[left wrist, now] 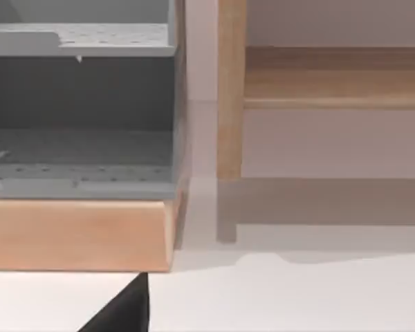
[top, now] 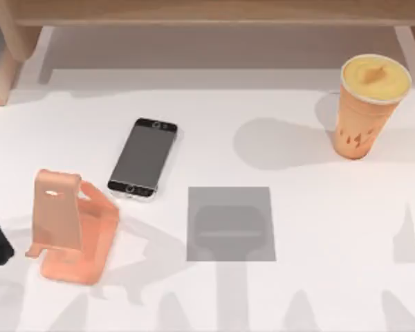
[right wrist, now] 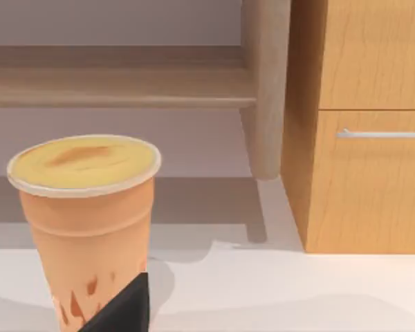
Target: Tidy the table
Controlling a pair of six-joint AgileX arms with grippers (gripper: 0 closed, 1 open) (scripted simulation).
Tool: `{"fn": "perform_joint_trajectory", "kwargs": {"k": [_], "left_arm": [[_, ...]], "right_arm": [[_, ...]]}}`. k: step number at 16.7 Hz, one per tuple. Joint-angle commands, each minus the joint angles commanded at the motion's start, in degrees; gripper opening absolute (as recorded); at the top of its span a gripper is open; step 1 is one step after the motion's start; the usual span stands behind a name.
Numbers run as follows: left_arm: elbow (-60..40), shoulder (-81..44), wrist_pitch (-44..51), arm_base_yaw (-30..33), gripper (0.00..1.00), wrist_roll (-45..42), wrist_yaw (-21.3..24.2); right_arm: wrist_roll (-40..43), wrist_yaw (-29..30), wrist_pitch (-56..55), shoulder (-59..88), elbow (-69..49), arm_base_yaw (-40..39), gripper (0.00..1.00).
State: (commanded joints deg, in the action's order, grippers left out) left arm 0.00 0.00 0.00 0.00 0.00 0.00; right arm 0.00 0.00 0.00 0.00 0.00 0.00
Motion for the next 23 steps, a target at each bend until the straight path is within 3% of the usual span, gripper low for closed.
{"fn": "perform_joint_trajectory", "kwargs": {"k": [4,7,19,23], "left_arm": [[-1.70,-1.91,1.70,-0.64,1.00,-1.91,0.00],[-7.67,-9.26,7.67,-2.89,1.00,-9.26,0.01],[-46.69,-69.91,46.45,-17.66,1.00,-67.81,-0.07],[-56.51,-84.45,56.16,-21.41,1.00,-81.92,-0.12]], "right_arm": [[0.00,0.00,0.00,0.00,0.00,0.00,1.00],[0.00,0.00,0.00,0.00,0.00,0.00,1.00],[0.00,0.00,0.00,0.00,0.00,0.00,1.00],[0.00,0.00,0.00,0.00,0.00,0.00,1.00]]}}
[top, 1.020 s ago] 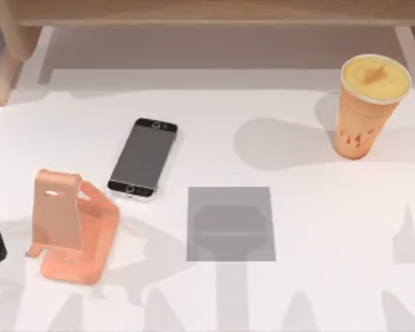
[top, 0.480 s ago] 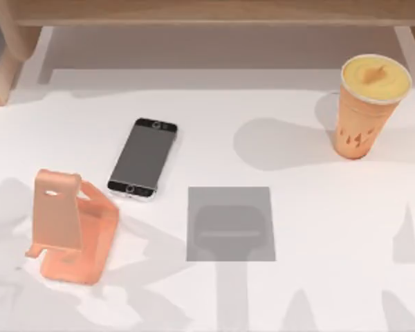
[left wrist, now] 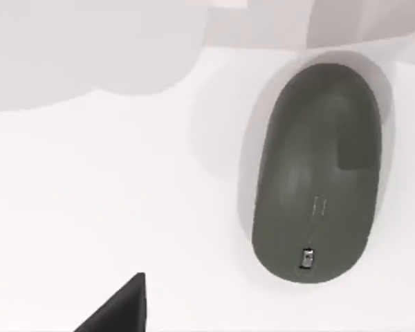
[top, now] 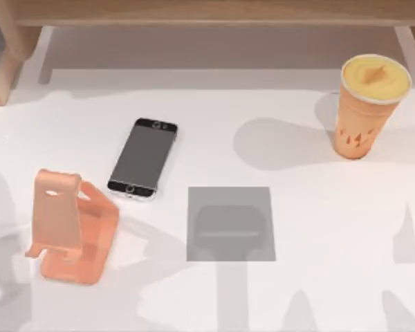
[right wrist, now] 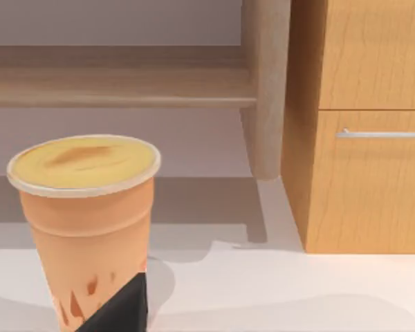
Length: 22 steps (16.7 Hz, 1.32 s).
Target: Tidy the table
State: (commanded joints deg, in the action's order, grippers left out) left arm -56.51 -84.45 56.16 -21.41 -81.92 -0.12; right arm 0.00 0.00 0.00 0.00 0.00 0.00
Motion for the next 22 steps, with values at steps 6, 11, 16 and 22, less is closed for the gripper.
{"fn": "perform_joint_trajectory", "kwargs": {"k": [6,11,16,22], "left_arm": [[-4.66,-6.18,4.61,-1.79,1.00,-6.19,-0.03],[-3.90,-6.44,3.65,-1.61,1.00,-6.03,-0.03],[1.45,-10.58,-5.92,-1.81,1.00,-6.27,-0.03],[7.78,-15.47,-17.16,-2.00,1.00,-6.55,-0.02]], "right_arm": [[0.00,0.00,0.00,0.00,0.00,0.00,1.00],[0.00,0.00,0.00,0.00,0.00,0.00,1.00],[0.00,0.00,0.00,0.00,0.00,0.00,1.00],[0.00,0.00,0.00,0.00,0.00,0.00,1.00]]}}
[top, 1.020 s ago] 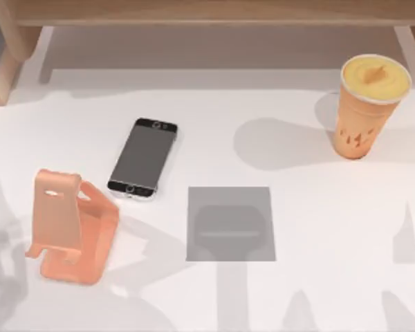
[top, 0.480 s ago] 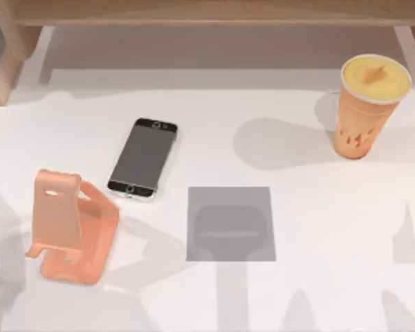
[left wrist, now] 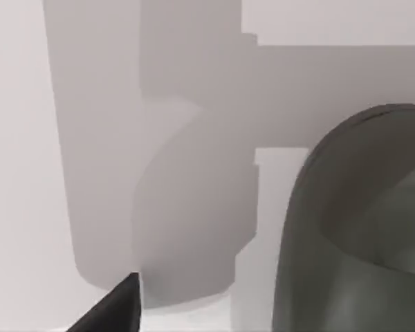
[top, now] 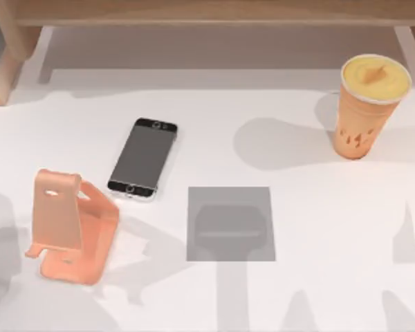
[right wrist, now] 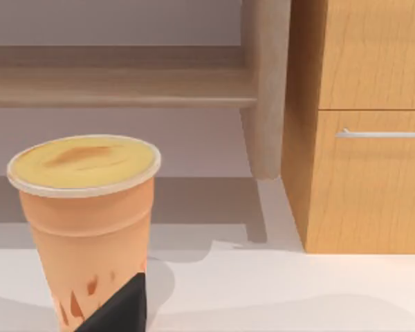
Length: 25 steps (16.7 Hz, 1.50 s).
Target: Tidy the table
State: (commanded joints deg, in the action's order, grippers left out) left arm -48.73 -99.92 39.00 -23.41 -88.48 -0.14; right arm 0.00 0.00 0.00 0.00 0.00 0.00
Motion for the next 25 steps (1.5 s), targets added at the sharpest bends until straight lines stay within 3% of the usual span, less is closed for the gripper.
{"fn": "perform_joint_trajectory", "kwargs": {"k": [4,17,25], "left_arm": [[0.11,-0.09,-0.16,0.00,1.00,-0.01,0.00],[0.11,-0.09,-0.16,0.00,0.02,-0.01,0.00],[0.11,-0.09,-0.16,0.00,0.00,-0.01,0.00]], "right_arm": [[0.00,0.00,0.00,0.00,0.00,0.00,1.00],[0.00,0.00,0.00,0.00,0.00,0.00,1.00],[0.00,0.00,0.00,0.00,0.00,0.00,1.00]]}}
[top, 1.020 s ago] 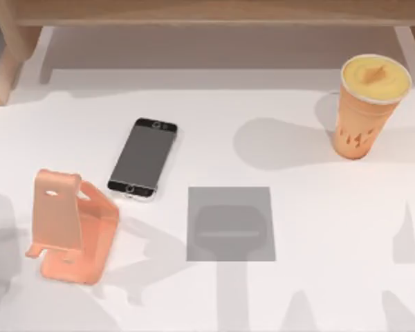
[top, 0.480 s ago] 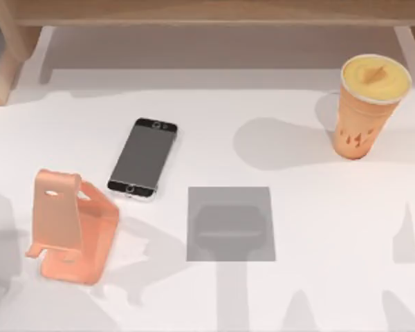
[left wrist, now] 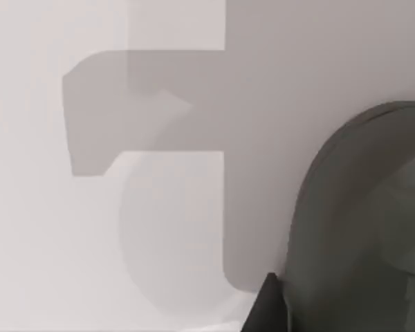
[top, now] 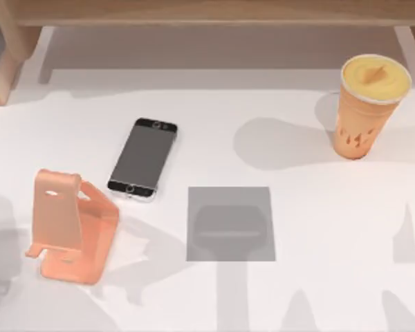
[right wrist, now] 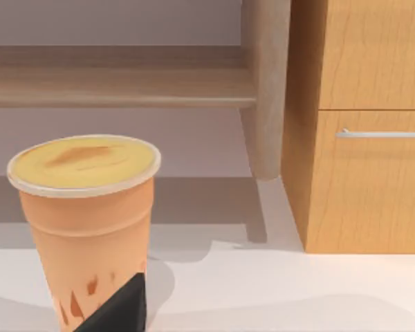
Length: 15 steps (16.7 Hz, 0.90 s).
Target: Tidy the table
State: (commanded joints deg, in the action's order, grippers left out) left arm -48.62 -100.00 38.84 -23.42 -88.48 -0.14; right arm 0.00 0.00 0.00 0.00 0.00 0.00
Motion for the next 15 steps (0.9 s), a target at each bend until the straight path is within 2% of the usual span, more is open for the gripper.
{"fn": "perform_joint_trajectory", "kwargs": {"k": [5,12,15], "left_arm": [[-3.38,2.73,5.75,0.05,0.00,0.35,0.05],[-14.04,9.66,24.05,0.23,0.00,0.74,0.04],[-15.23,10.66,25.67,0.29,0.00,0.94,0.04]], "right_arm": [[0.00,0.00,0.00,0.00,0.00,0.00,1.00],[0.00,0.00,0.00,0.00,0.00,0.00,1.00],[0.00,0.00,0.00,0.00,0.00,0.00,1.00]]}}
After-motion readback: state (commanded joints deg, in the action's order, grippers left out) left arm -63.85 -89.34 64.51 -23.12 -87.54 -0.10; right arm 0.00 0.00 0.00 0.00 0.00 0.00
